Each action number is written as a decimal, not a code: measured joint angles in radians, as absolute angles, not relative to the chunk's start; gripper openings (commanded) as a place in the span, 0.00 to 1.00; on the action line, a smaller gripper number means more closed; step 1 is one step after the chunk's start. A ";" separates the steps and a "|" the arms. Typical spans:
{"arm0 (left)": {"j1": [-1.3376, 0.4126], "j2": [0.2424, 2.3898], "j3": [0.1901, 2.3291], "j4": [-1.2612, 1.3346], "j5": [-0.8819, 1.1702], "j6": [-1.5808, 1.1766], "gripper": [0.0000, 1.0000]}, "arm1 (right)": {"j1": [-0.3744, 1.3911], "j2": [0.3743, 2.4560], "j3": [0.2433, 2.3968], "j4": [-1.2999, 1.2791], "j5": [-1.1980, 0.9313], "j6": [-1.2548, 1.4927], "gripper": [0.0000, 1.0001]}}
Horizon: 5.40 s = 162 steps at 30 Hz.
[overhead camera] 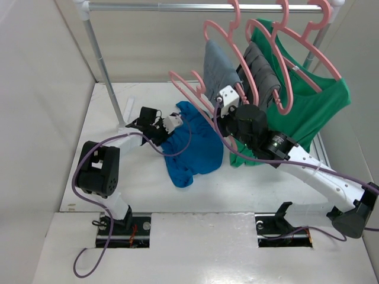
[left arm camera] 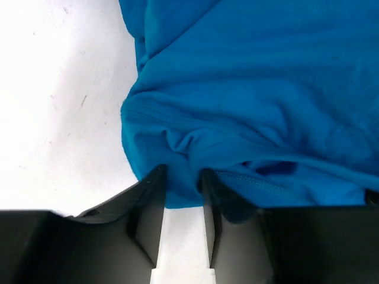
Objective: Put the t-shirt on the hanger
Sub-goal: Grab a hanger with the right arm, then place tshirt on hanger
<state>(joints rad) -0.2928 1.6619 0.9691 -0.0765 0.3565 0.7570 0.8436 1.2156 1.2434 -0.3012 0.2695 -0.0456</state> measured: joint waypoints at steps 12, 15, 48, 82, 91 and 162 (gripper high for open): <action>-0.286 1.662 1.091 -0.226 0.348 0.651 0.00 | 0.824 1.150 1.219 -0.492 0.163 -0.020 0.00; -0.274 1.662 1.160 -0.267 0.348 0.596 0.00 | 0.828 1.062 1.146 -0.550 0.122 0.002 0.00; -0.265 1.679 1.259 -0.441 0.421 0.420 0.00 | 0.976 1.051 0.970 -0.545 0.159 0.143 0.00; -0.450 1.389 1.491 -0.821 0.766 0.600 0.54 | 1.031 1.061 0.680 0.161 0.329 0.131 0.00; -0.359 1.209 1.316 -0.678 0.744 0.671 1.00 | 1.031 0.986 0.535 0.360 0.307 0.038 0.00; -0.358 1.521 1.288 -0.811 0.874 1.607 0.00 | 1.018 1.040 0.549 0.194 0.226 -0.158 0.40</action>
